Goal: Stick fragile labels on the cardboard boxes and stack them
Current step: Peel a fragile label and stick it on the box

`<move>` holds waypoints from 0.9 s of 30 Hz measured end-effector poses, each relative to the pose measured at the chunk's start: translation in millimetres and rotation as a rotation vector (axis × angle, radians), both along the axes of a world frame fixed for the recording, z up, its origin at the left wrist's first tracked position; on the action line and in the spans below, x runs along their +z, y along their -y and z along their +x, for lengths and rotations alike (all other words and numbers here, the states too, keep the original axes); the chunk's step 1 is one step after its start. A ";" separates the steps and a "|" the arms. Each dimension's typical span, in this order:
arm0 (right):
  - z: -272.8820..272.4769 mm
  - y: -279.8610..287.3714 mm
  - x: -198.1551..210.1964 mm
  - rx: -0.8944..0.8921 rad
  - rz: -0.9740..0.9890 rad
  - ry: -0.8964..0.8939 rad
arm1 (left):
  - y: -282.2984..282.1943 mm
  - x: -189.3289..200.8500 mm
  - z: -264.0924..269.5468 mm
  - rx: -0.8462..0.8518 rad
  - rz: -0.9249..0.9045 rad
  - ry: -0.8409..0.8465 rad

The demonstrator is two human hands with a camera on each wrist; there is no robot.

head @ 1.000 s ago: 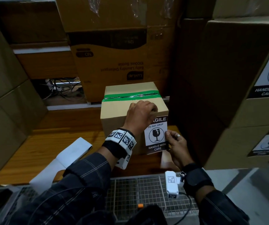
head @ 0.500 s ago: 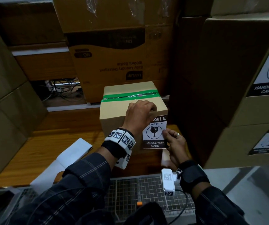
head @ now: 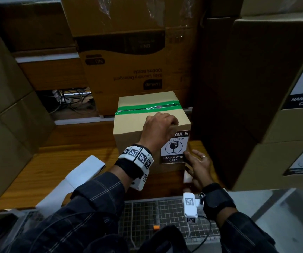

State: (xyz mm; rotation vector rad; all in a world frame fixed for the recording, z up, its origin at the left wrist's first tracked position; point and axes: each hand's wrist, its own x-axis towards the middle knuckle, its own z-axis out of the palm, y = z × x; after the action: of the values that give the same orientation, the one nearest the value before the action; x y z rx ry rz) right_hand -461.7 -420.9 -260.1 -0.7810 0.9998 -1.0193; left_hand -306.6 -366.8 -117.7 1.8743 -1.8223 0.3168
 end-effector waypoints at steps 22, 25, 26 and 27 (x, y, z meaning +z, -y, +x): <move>14.0 -1.9 -1.6 -0.014 -0.542 -0.381 | -4.6 3.6 7.1 -0.058 0.008 -0.014; 26.1 4.4 16.9 -0.013 -0.609 -0.371 | -6.4 6.1 8.7 -0.070 0.017 -0.018; 30.1 7.0 18.6 -0.012 -0.599 -0.371 | -7.2 6.5 9.3 -0.077 0.010 -0.019; 33.3 8.7 17.7 -0.009 -0.585 -0.369 | -8.0 6.8 10.1 -0.084 0.001 -0.022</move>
State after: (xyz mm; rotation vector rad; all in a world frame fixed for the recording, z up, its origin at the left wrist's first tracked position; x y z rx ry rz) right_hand -428.3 -429.6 -242.4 -1.4882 1.0205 -1.2197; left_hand -296.5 -358.8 -110.9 1.7893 -1.8805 0.2644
